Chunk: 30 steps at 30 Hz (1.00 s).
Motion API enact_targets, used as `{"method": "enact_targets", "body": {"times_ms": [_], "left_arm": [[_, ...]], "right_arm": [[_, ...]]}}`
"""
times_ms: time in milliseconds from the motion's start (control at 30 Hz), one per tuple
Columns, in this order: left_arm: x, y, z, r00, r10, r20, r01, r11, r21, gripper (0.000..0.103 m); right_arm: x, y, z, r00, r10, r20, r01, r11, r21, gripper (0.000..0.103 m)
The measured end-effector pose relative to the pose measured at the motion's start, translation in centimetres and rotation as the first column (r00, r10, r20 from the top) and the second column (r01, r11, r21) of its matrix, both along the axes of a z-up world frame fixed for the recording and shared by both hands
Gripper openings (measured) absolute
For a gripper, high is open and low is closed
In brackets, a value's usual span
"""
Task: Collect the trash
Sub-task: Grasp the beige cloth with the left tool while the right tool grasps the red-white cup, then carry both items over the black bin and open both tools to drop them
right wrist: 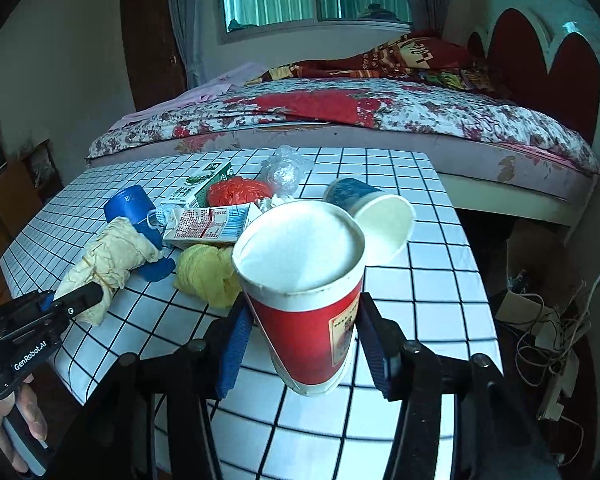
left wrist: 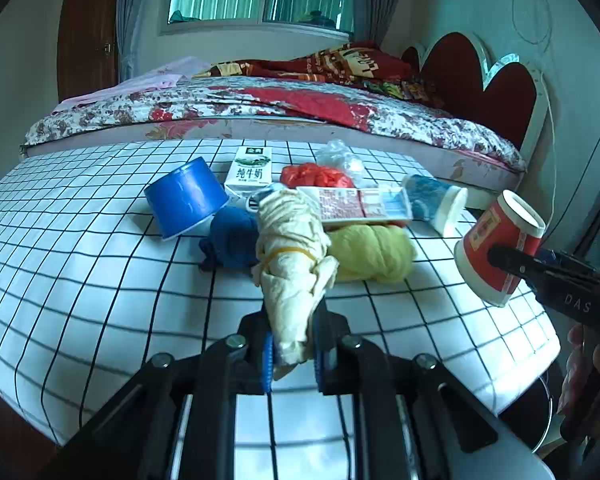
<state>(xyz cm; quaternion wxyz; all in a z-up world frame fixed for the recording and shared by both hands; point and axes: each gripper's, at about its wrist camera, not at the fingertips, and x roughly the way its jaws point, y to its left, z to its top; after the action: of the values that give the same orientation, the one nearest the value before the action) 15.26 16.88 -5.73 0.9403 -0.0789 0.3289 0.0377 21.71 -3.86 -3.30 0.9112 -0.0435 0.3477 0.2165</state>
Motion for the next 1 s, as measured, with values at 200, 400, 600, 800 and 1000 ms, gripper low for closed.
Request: {"method": "enact_targets", "body": {"times_ms": [200, 400, 600, 800, 1000], "left_arm": [[-2.4, -2.0, 1.0, 0.999, -0.033, 0.033, 0.033, 0.999, 0.004, 0.016], [-4.2, -5.6, 1.9, 0.993, -0.102, 0.057, 0.101, 0.995, 0.02, 0.016], [-4.9, -10.2, 2.3, 0.977, -0.201, 0.069, 0.2, 0.98, 0.02, 0.016], [-5.5, -15.1, 1.7, 0.946, -0.318, 0.062, 0.318, 0.948, 0.012, 0.016], [-5.8, -20.6, 1.2, 0.905, -0.423, 0.054, 0.423, 0.906, 0.002, 0.016]], "right_arm": [[-2.8, -2.6, 0.9, 0.999, -0.03, 0.014, 0.03, 1.0, 0.007, 0.054], [-5.6, -5.9, 2.2, 0.996, -0.085, 0.033, 0.084, 0.996, 0.03, 0.054], [-8.4, -9.9, 3.0, 0.988, -0.149, 0.051, 0.147, 0.989, 0.032, 0.054], [-11.2, -15.3, 2.6, 0.969, -0.245, 0.035, 0.244, 0.969, 0.032, 0.054], [-13.1, -20.3, 1.6, 0.942, -0.336, 0.003, 0.336, 0.942, 0.022, 0.054]]}}
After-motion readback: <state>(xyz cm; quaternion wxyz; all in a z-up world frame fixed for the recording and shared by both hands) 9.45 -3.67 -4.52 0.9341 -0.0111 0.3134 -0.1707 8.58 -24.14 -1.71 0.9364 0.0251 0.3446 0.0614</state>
